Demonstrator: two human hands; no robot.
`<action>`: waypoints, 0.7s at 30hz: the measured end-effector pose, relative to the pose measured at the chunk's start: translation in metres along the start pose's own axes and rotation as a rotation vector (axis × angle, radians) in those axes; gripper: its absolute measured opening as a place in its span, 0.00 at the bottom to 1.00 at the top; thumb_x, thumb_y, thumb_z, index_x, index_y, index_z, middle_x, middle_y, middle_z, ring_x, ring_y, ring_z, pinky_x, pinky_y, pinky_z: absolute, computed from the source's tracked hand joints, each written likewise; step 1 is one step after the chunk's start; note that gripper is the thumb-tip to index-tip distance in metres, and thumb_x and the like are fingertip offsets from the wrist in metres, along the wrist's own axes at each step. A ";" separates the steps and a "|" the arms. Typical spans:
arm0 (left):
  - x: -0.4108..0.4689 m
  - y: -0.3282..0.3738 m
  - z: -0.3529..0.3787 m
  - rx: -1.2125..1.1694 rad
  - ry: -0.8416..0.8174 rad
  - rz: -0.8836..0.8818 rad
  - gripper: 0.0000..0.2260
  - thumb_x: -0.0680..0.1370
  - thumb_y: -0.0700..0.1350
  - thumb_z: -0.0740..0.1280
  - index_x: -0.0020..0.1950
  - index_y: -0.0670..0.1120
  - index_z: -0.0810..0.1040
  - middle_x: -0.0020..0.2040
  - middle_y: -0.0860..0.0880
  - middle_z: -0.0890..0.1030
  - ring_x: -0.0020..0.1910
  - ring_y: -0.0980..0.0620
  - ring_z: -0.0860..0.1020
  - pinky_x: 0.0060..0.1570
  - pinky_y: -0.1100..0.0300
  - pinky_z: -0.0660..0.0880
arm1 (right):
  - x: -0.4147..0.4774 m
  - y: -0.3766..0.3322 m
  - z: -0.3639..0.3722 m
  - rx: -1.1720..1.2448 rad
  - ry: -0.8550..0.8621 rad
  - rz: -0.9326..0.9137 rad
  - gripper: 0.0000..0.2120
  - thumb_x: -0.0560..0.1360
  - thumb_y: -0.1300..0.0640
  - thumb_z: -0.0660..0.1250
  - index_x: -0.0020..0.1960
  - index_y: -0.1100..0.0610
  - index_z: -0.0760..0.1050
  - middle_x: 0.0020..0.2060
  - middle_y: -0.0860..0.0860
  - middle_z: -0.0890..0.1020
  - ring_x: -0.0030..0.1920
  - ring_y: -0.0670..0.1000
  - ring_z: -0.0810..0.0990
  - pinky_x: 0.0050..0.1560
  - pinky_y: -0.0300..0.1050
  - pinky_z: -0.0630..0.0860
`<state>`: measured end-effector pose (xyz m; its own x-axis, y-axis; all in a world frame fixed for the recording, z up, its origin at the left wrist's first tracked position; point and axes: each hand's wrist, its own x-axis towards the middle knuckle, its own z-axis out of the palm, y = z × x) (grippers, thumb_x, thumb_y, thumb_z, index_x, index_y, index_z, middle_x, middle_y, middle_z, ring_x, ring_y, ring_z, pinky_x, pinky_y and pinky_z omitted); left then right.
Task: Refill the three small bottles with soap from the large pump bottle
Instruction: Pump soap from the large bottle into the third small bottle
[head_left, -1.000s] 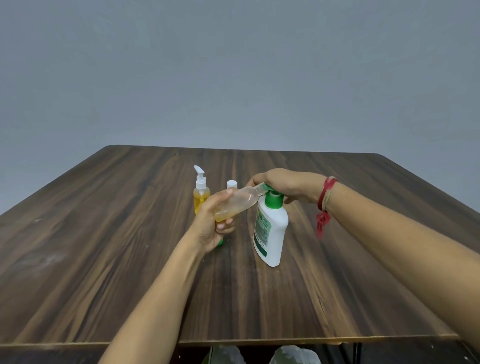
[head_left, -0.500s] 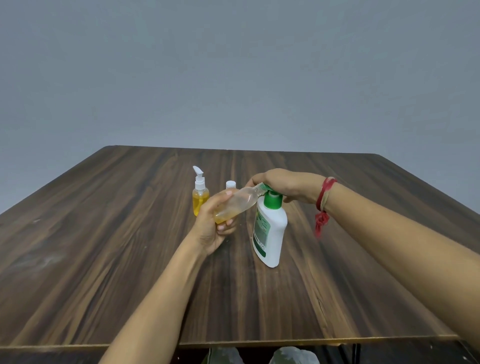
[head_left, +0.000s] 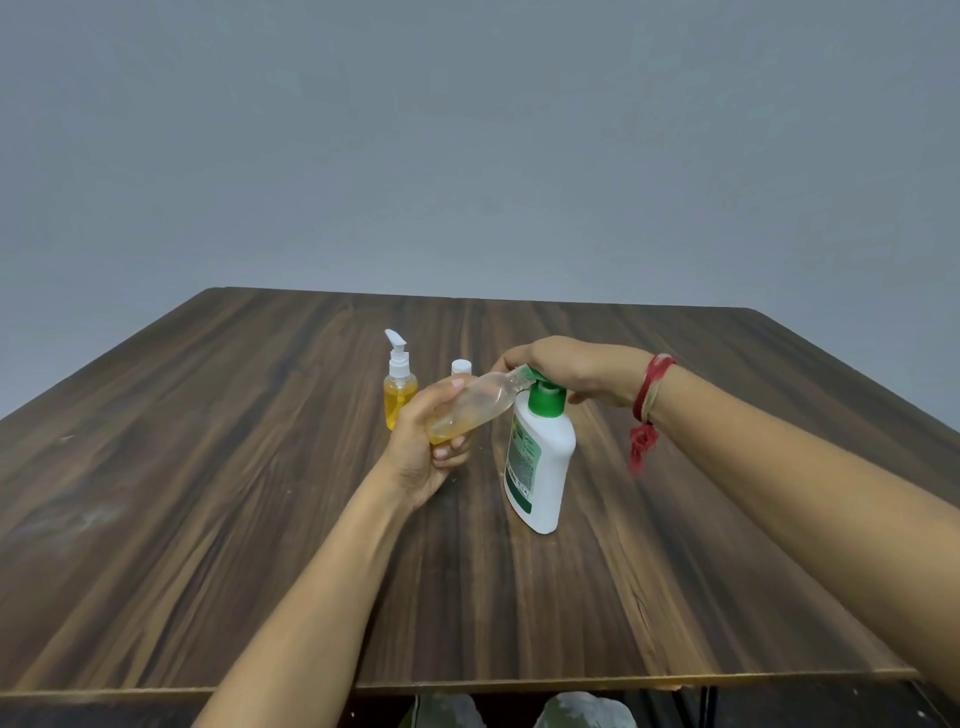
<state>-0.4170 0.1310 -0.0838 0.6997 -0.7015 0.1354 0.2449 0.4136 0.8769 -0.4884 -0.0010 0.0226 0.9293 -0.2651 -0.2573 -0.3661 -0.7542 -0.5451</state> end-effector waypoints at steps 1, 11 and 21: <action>0.000 0.000 0.000 -0.002 0.003 -0.005 0.11 0.71 0.50 0.64 0.41 0.44 0.81 0.20 0.50 0.65 0.16 0.59 0.59 0.17 0.71 0.56 | 0.000 -0.001 -0.002 -0.011 -0.009 -0.003 0.16 0.78 0.61 0.51 0.54 0.52 0.76 0.38 0.47 0.76 0.39 0.47 0.71 0.44 0.48 0.66; 0.000 -0.001 -0.001 -0.021 -0.027 -0.018 0.12 0.70 0.51 0.65 0.43 0.42 0.78 0.20 0.50 0.65 0.15 0.59 0.59 0.17 0.71 0.57 | 0.000 -0.003 -0.005 -0.014 -0.066 0.000 0.13 0.76 0.59 0.55 0.52 0.51 0.77 0.43 0.51 0.77 0.45 0.53 0.72 0.53 0.56 0.69; -0.001 -0.002 0.001 -0.020 -0.004 -0.018 0.14 0.71 0.50 0.63 0.45 0.40 0.77 0.20 0.50 0.65 0.15 0.59 0.59 0.17 0.70 0.56 | 0.002 -0.002 -0.003 -0.033 -0.068 0.000 0.13 0.76 0.60 0.54 0.46 0.50 0.78 0.45 0.52 0.78 0.50 0.56 0.72 0.57 0.58 0.69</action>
<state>-0.4184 0.1300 -0.0857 0.6926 -0.7111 0.1212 0.2713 0.4125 0.8697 -0.4860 -0.0024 0.0258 0.9233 -0.2246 -0.3117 -0.3634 -0.7736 -0.5191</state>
